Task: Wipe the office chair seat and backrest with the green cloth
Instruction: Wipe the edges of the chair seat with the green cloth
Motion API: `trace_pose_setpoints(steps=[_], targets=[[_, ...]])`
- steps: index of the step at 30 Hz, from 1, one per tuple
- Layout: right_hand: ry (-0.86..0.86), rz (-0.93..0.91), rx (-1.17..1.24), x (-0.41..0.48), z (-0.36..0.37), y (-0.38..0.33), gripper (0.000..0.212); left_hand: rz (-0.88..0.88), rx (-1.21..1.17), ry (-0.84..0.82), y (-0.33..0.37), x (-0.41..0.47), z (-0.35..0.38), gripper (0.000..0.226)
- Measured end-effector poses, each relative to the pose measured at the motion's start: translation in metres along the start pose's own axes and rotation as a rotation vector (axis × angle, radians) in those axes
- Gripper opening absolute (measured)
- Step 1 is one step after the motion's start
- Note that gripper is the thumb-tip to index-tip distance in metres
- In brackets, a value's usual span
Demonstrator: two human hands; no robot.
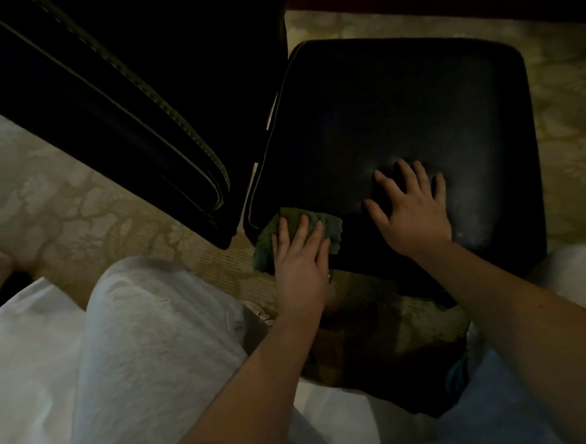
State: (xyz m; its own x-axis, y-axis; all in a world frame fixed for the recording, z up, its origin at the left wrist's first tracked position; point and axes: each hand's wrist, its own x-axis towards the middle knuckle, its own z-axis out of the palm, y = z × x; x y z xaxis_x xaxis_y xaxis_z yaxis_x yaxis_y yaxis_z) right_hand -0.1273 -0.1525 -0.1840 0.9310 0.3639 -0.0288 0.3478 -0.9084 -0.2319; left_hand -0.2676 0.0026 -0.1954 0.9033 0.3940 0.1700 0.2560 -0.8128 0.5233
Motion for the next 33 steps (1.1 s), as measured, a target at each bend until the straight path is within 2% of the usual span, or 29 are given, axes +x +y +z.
trace_pose_setpoints(steps=[7, 12, 19, 28, 33], targets=[[0.031, -0.013, 0.011, -0.001, 0.002, 0.001, 0.068, -0.039, -0.013, -0.009, -0.017, 0.016, -0.016, 0.047], [0.026, -0.01, 0.022, -0.001, 0.003, 0.001, 0.068, -0.096, -0.096, -0.039, -0.029, 0.028, -0.026, 0.033], [0.038, -0.011, 0.012, -0.001, 0.005, 0.002, 0.066, -0.119, -0.116, -0.106, -0.034, 0.032, -0.033, 0.035], [0.042, -0.022, 0.009, 0.0, 0.002, 0.004, 0.068, -0.068, -0.118, -0.075, -0.027, 0.015, -0.032, 0.032], [0.047, -0.025, 0.028, -0.001, 0.004, 0.003, 0.067, -0.088, -0.085, -0.13, -0.034, 0.033, -0.038, 0.034]])
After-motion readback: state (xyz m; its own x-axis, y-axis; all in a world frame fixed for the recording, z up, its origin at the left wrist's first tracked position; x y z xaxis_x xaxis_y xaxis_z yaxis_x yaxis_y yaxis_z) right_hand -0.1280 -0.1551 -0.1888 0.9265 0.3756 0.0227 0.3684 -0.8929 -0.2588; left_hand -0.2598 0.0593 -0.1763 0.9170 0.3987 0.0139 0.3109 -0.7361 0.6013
